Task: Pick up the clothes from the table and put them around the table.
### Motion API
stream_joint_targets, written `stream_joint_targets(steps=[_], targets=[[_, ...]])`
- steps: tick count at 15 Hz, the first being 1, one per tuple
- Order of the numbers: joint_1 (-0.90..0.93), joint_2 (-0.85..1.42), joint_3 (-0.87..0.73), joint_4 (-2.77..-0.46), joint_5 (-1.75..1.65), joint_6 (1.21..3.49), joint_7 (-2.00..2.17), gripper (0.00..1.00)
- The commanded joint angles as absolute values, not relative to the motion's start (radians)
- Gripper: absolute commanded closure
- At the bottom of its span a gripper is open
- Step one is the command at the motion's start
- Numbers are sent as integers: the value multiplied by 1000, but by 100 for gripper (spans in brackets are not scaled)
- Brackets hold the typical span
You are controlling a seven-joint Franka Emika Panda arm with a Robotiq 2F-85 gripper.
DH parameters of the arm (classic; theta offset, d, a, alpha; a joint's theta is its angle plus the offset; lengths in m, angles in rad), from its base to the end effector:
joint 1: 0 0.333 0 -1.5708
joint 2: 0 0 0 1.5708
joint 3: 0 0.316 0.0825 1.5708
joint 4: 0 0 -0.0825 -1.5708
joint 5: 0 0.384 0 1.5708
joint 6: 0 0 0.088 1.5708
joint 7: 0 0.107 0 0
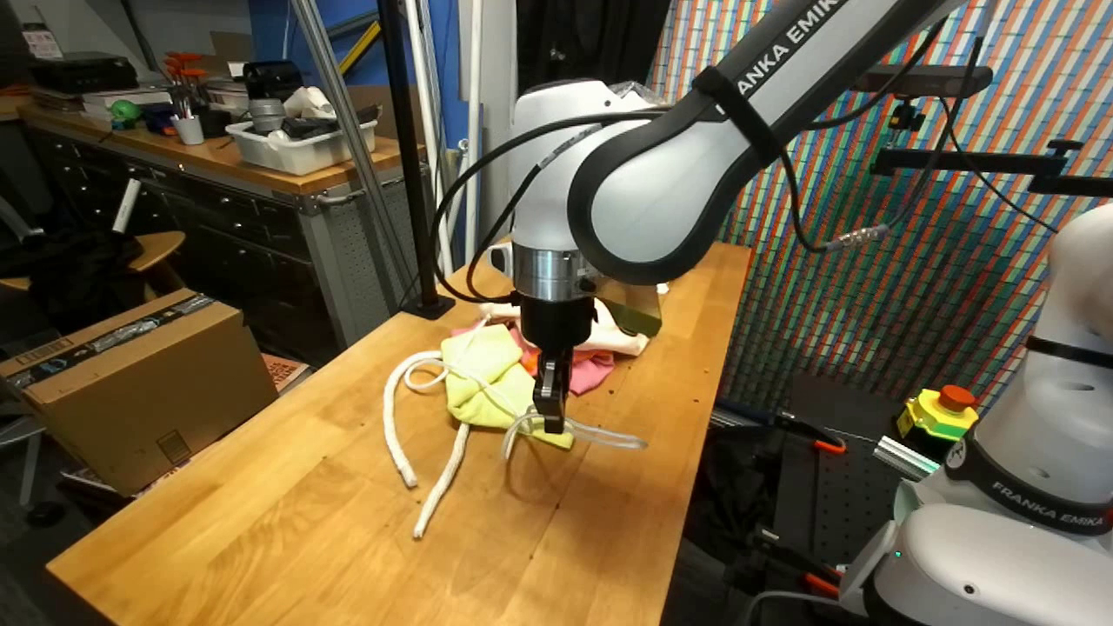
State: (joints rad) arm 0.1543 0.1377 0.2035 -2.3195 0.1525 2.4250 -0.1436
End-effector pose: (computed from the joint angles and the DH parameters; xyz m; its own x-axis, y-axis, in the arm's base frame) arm 0.4834 0.1819 0.2811 0.9268 0.3751 -0.0200 0.3697 -0.9203 -0.1279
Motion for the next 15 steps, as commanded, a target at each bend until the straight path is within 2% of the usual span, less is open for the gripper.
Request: stream_joint_targets(steps=[1, 7, 8, 9, 11, 15], targets=[[180, 133, 205, -2382, 190, 2588, 17, 99], [254, 140, 168, -2488, 69, 2834, 418, 99], [316, 137, 96, -2510, 7, 2866, 492, 70], [343, 142, 62, -2515, -60, 2879, 568, 70], [406, 149, -18, -2503, -238, 2835, 717, 56], [453, 158, -57, -2479, -464, 2768, 943, 25]])
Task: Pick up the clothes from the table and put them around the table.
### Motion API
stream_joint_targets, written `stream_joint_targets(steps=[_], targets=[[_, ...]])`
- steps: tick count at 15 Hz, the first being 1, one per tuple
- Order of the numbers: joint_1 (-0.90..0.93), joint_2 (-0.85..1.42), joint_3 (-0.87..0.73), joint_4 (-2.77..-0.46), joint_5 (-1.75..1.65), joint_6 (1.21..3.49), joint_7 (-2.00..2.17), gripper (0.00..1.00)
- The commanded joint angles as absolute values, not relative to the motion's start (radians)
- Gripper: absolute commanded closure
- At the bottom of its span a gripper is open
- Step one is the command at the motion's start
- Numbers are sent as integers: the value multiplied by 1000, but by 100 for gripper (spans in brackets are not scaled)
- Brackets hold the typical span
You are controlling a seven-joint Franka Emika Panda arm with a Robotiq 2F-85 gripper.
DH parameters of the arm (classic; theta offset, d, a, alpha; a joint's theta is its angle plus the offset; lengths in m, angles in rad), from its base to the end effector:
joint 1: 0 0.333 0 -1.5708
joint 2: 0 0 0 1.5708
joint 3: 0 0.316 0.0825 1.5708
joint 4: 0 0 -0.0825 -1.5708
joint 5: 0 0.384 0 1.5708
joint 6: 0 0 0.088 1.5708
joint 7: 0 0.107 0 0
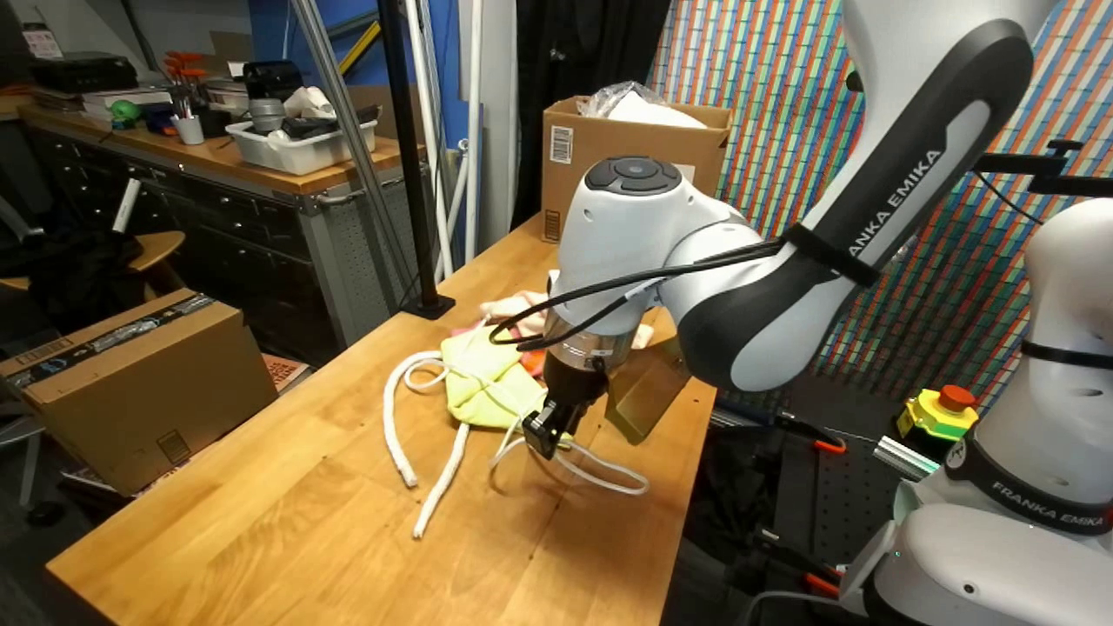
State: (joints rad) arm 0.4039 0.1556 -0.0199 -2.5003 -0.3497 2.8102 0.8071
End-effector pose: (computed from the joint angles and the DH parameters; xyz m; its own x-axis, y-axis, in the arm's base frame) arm 0.4421 0.1963 0.2377 0.9741 -0.0957 0.2048 -0.1023 -0.9945 0.0216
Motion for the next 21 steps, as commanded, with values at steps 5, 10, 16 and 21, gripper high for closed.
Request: stream_joint_targets(steps=[5, 10, 16, 21], targets=[[463, 149, -40, -2481, -522, 2705, 994, 0], [386, 86, 61, -2506, -493, 2595, 898, 0], [320, -9, 110, -2486, -652, 2437, 846, 0], [230, 15, 110, -2418, -906, 2430, 863, 0]])
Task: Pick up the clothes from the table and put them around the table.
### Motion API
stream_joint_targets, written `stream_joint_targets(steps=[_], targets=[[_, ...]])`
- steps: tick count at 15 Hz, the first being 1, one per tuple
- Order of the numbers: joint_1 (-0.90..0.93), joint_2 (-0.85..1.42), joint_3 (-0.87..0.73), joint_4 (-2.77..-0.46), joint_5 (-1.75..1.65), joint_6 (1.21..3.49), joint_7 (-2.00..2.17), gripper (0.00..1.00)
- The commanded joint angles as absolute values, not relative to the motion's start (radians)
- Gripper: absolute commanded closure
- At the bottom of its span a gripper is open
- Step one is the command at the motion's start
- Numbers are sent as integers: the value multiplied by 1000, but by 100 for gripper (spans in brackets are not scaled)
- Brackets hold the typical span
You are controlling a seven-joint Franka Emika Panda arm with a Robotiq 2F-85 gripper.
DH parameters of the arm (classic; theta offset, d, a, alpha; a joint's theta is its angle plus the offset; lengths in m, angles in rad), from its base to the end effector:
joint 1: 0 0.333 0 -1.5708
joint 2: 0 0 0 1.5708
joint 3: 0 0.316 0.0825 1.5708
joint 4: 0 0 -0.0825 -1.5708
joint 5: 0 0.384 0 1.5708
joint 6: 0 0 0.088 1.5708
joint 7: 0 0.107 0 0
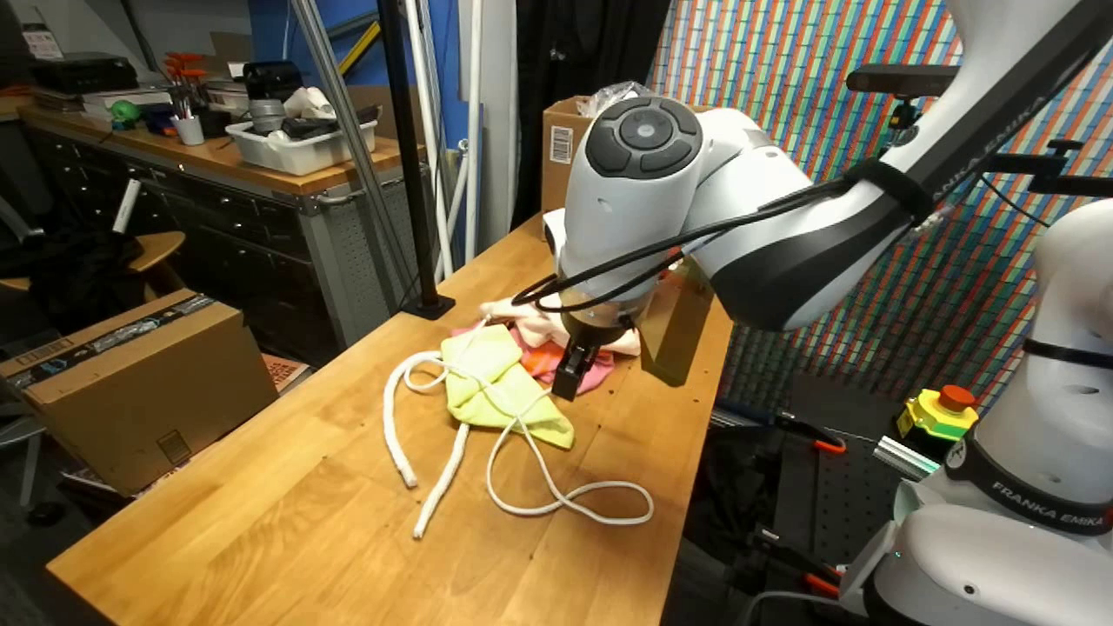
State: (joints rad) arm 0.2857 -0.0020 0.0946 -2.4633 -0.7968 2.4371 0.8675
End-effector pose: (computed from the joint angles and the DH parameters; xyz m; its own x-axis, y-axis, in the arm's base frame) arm 0.4402 0.1743 0.2939 0.9541 0.1868 0.2342 0.0742 -0.9047 0.4196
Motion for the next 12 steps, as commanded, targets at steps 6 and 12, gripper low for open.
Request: stream_joint_targets(steps=[6, 12], targets=[[145, 80, 86, -2358, -868, 2513, 664, 0], [86, 145, 54, -2307, -704, 2562, 391, 0]])
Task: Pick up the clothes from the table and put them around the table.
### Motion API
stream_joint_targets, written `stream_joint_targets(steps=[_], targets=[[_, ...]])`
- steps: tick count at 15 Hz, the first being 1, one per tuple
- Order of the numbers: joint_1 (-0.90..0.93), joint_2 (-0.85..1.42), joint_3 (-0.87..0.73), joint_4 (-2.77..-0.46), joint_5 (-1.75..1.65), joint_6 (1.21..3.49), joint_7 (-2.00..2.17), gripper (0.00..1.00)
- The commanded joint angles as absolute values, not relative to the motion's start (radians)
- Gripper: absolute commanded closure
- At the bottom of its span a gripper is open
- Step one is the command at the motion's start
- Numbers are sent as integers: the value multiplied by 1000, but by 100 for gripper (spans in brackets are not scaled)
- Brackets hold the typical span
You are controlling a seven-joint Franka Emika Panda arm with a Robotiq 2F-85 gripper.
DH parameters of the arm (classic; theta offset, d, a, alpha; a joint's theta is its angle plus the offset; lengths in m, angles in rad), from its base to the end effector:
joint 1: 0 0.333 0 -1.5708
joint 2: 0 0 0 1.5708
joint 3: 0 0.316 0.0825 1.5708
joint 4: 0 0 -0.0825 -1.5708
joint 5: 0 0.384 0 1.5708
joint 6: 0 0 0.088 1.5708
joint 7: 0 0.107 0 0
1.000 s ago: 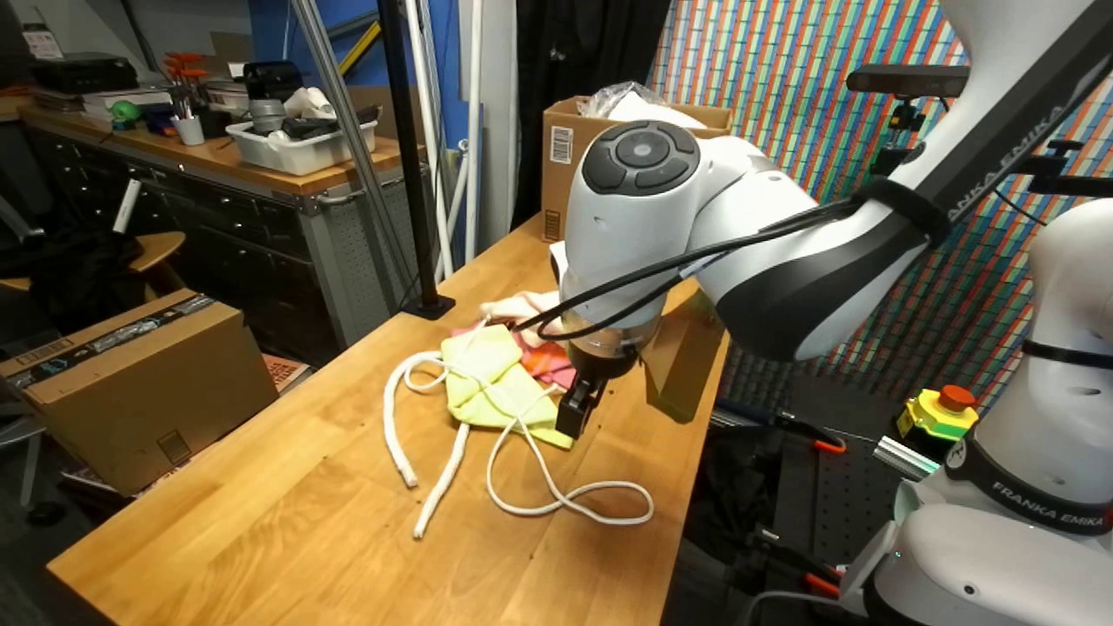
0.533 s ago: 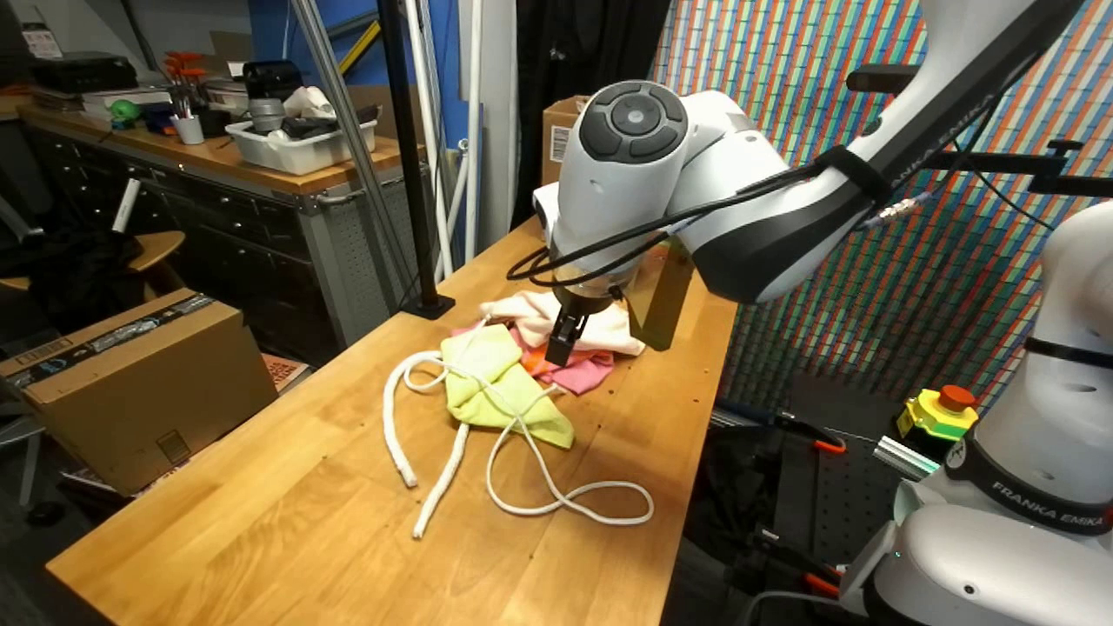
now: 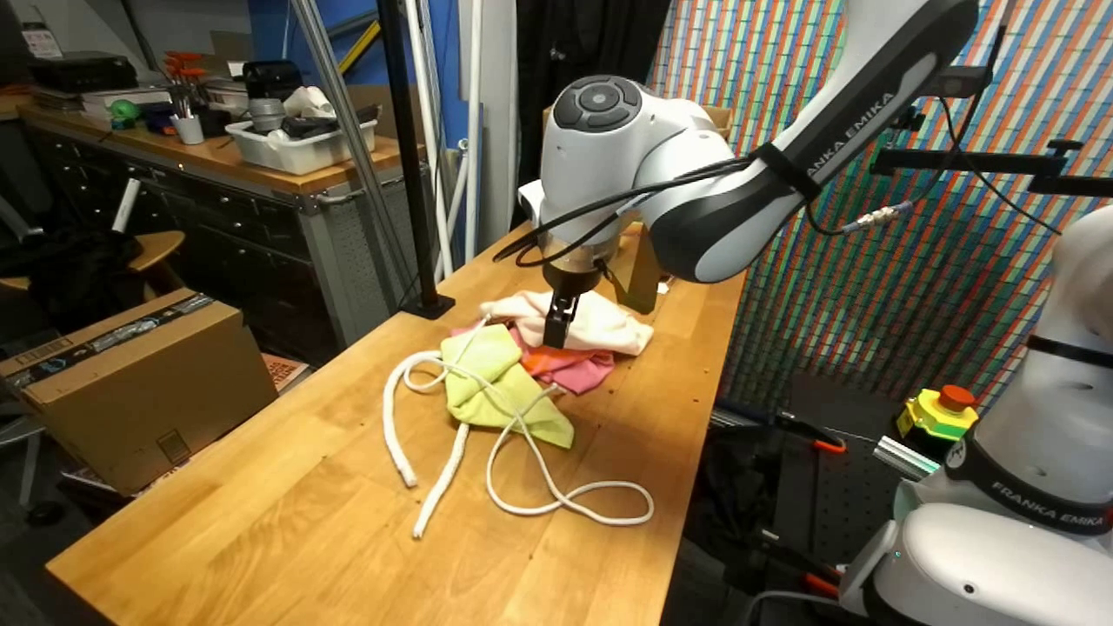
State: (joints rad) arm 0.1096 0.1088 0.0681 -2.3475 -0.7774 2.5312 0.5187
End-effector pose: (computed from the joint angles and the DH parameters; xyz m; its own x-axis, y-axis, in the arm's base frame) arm 0.5071 0.0989 0.2912 0.9361 0.3147 0.1570 0.2264 -0.8809 0.4156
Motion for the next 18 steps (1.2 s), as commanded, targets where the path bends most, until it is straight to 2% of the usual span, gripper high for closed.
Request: stream_joint_targets(steps=[1, 17, 18], targets=[[84, 154, 45, -2295, -705, 2559, 387, 0], [81, 361, -51, -2114, -659, 2605, 297, 0], [81, 370, -57, -2102, -660, 2603, 293, 24]])
